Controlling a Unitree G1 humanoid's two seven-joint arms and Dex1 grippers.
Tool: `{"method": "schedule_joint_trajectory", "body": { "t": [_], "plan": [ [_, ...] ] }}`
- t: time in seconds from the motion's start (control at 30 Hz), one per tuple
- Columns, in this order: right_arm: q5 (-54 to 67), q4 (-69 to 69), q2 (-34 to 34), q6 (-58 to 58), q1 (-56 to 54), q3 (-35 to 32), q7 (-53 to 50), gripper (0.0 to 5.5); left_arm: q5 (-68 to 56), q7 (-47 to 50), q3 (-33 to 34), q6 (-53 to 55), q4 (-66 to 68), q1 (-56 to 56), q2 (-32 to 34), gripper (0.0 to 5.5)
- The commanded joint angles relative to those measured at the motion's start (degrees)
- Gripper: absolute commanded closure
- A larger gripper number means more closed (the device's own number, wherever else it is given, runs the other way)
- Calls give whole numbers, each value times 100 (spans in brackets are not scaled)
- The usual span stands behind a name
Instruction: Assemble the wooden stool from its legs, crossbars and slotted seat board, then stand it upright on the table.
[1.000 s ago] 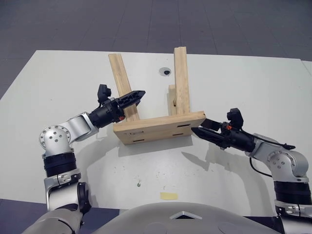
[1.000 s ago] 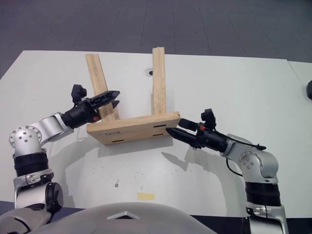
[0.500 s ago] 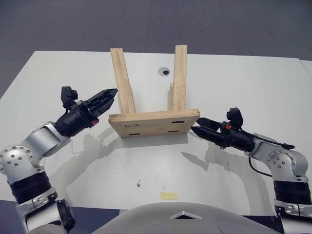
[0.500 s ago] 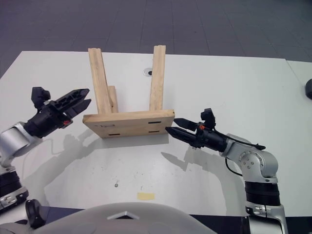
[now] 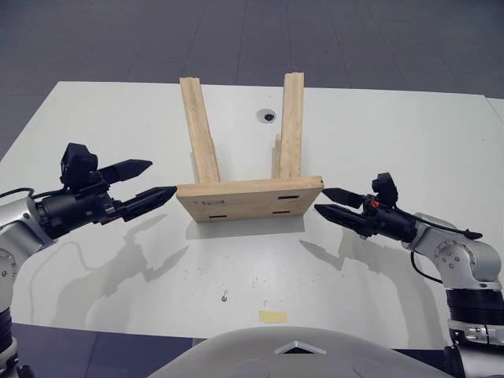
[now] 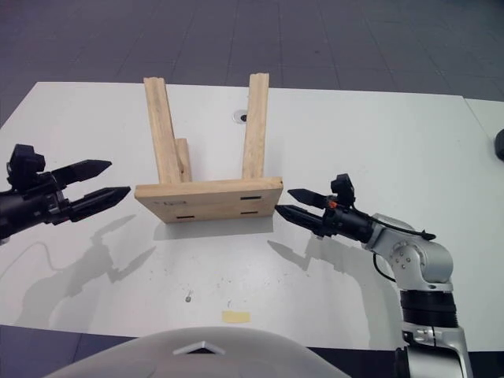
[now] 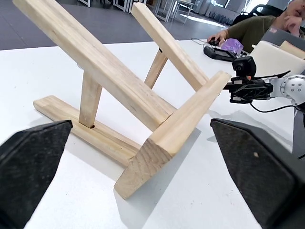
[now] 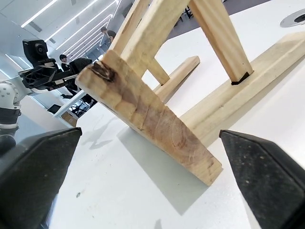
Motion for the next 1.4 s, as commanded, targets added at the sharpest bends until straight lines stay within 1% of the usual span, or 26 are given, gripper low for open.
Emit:
{"method": "schedule_joint_trajectory", "body": {
  "t": [0.03,0.13,0.2,0.37,0.53,0.67,0.73,0.83,0.93,1.0,1.1,1.17,1.23,1.3,1.4],
  "plan": [
    [-834,513,-163,-710,-649,600,483,11,870,-390,-1216,-388,210,-348,4,10],
    [-1148,936,-74,-995,-1062,853,753,11,1550,-366,-1843,-775,595,-712,-187,10],
    [-1259,1131,-20,-1099,-1245,964,890,11,1911,-359,-2104,-1060,810,-887,-307,10],
    [-1163,1425,145,-852,-1459,1012,1070,95,2602,-385,-2411,-1819,1437,-1187,-562,95],
    [-1096,1522,303,-661,-1490,969,1073,165,2772,-599,-2537,-1995,1697,-1067,-628,167],
    [-970,1571,460,-450,-1517,857,967,225,2846,-772,-2679,-1895,1896,-1007,-625,231],
    [-899,1513,481,-298,-1494,811,957,253,2687,-901,-2639,-1699,1922,-982,-626,261],
    [-754,1349,451,-41,-1388,732,981,259,2046,-1007,-2333,-1035,1637,-1039,-661,318],
    [-184,942,479,528,-1330,308,826,260,1213,-879,-1811,-258,1235,-1220,-820,328],
    [416,617,597,1058,-1336,-139,509,266,582,-618,-1414,253,1007,-1375,-1043,330],
    [1320,108,856,1764,-1279,-685,-150,289,-245,-204,-1039,851,614,-1337,-1363,333],
    [1901,-229,1097,2042,-1206,-1005,-722,314,-454,80,-1021,1074,259,-1097,-1506,336],
    [2701,-417,1375,2232,-1180,-1411,-1507,331,-692,604,-933,1264,-69,-861,-1753,339],
    [3527,-534,1625,2249,-1167,-1698,-2333,337,-1037,1379,-779,1355,-399,-722,-2099,340],
    [4549,-706,1915,2014,-1144,-1804,-3435,349,-2051,2914,-517,1286,-678,-848,-2726,341]
  ]
}}
